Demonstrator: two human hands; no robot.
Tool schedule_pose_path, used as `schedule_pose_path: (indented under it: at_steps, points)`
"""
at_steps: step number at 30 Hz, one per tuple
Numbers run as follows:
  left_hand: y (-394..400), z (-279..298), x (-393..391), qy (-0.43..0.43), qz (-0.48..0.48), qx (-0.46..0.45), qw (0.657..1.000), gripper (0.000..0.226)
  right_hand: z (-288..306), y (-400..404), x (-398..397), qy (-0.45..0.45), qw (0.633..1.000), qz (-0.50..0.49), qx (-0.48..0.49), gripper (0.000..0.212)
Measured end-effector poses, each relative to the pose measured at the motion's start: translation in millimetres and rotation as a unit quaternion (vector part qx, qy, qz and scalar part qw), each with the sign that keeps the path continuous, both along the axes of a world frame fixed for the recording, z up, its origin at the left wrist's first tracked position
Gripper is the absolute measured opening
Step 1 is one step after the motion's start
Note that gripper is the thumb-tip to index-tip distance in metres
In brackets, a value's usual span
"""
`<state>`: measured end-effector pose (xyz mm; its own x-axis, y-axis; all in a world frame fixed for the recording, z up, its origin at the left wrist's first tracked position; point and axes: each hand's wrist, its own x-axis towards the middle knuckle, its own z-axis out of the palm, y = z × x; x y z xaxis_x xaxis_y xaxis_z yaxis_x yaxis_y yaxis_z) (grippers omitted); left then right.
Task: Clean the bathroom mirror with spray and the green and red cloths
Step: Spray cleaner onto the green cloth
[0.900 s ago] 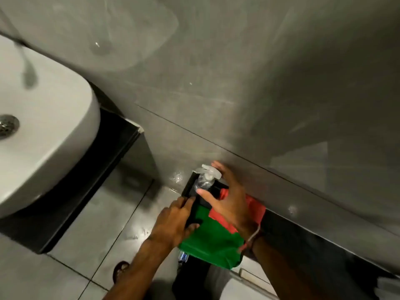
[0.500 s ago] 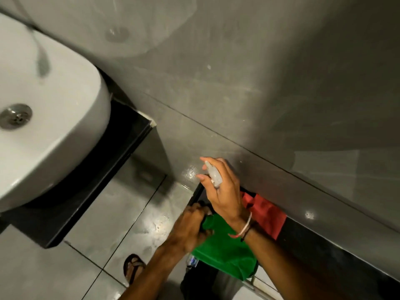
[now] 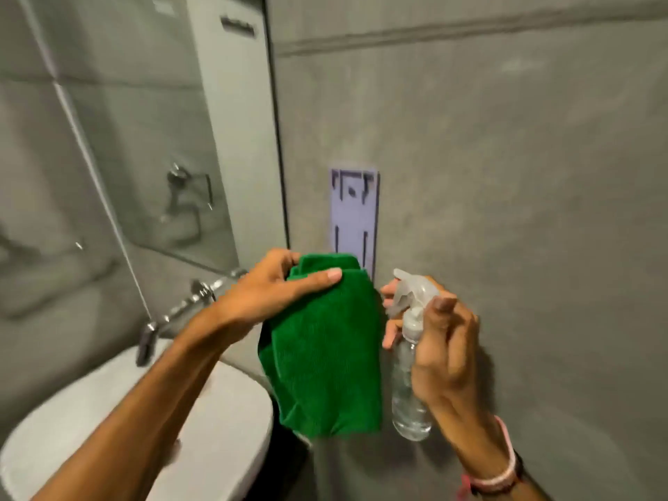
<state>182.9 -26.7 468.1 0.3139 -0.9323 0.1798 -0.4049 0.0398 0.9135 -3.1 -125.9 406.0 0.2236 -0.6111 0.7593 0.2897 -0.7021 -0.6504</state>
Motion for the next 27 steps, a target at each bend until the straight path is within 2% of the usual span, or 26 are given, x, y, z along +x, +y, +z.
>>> schedule_pose_path:
  at_steps: [3, 5, 11, 13, 16, 21, 23, 25, 27]
  points:
    - [3, 84, 20, -0.049, 0.032, -0.053, 0.997, 0.031, 59, 9, 23, -0.013, 0.999, 0.017, -0.042, 0.081]
    - [7, 129, 30, -0.077, 0.043, -0.064, 0.994, 0.034, 94, 12, 36, -0.013, 0.995, -0.013, -0.095, 0.092]
    - [16, 210, 48, -0.117, 0.020, -0.069, 0.991, 0.027, 164, 26, 62, -0.029, 0.983, -0.065, -0.170, 0.101]
    - [17, 218, 56, -0.095, 0.020, -0.081, 0.992, 0.028, 170, 30, 65, -0.001, 0.984, -0.054, -0.168, 0.100]
    - [18, 214, 63, -0.058, 0.022, -0.100, 0.993, 0.047, 160, 29, 64, 0.005, 0.985, -0.057, -0.161, 0.093]
    - [16, 191, 68, -0.030, 0.017, -0.110, 0.993, 0.053, 124, 31, 51, 0.047, 0.985, -0.048, -0.158, 0.077]
    - [11, 176, 65, -0.023, 0.010, -0.104, 0.994, 0.049, 104, 32, 40, 0.066, 0.982, -0.065, -0.167, 0.087]
    - [6, 158, 62, -0.011, -0.002, -0.093, 0.996, 0.033, 83, 35, 28, 0.142, 0.975, -0.074, -0.154, 0.097]
    - [2, 139, 55, -0.002, -0.008, -0.085, 0.996, 0.023, 59, 36, 13, 0.195, 0.968, -0.081, -0.135, 0.096]
